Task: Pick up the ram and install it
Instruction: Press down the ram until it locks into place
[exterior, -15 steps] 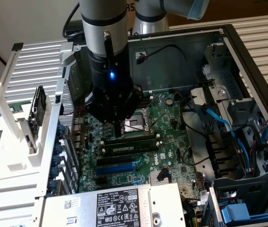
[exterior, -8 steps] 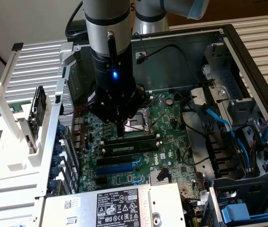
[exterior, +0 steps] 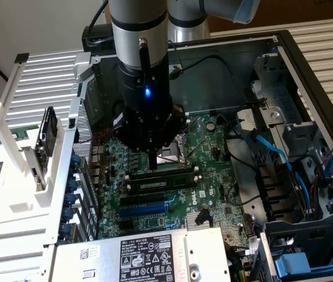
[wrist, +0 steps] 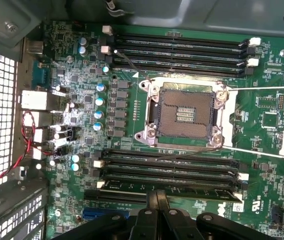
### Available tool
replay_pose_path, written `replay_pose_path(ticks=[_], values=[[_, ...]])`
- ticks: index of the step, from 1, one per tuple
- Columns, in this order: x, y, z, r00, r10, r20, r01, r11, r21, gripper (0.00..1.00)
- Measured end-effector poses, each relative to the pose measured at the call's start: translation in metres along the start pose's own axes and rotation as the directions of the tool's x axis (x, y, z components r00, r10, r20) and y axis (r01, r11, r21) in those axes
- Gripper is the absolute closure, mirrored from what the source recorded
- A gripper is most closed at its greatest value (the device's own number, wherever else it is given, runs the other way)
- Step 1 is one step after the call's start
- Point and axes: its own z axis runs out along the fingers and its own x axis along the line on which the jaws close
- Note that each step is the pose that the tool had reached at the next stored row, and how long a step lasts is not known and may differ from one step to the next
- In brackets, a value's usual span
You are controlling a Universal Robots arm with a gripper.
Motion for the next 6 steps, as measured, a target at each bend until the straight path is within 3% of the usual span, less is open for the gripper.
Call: replay_pose_path(ticks=[6], values=[[-0.0001,0.0000,0.0000,1.0000,0.000,0.0000,0.000,1.0000,0.0000,0.89]])
